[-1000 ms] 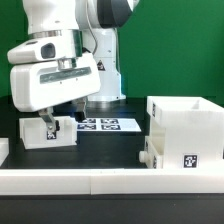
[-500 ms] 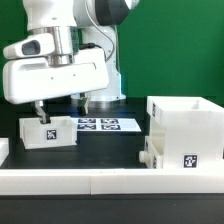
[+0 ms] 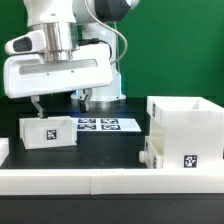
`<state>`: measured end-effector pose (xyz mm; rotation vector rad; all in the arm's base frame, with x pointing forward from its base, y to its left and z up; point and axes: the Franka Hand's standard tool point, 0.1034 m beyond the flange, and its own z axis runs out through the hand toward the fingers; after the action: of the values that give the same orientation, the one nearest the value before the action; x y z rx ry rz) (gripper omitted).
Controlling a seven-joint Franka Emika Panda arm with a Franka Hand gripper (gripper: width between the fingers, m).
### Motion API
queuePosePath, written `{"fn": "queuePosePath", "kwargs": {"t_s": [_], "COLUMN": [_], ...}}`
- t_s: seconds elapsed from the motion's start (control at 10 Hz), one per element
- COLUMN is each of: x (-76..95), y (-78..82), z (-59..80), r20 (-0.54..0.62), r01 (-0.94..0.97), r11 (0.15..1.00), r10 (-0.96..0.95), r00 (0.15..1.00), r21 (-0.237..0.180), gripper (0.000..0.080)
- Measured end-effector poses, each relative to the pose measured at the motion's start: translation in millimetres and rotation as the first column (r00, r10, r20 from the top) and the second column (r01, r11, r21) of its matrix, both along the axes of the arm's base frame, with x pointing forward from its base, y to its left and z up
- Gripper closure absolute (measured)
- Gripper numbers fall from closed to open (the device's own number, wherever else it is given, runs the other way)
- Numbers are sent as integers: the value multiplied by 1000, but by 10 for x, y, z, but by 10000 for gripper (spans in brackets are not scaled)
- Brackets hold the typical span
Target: Assemble drawer
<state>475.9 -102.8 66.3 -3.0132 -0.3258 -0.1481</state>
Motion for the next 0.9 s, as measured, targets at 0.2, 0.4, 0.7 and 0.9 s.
{"fn": "queuePosePath", "kwargs": {"t_s": [0.2,0.4,0.7,0.9], "x": [-156,-375,-625,-712], "y": [5,50,120,130], "z": [-15,-77,-226,-359], "r20": [17,12,16,22], "r01": [4,3,-44,-65], "r11": [1000,999,998,996], "r10": [-4,-2,44,66], "r00": [1000,1000,999,998], "r21": [-21,-34,-52,-59], "gripper": [151,151,151,151]}}
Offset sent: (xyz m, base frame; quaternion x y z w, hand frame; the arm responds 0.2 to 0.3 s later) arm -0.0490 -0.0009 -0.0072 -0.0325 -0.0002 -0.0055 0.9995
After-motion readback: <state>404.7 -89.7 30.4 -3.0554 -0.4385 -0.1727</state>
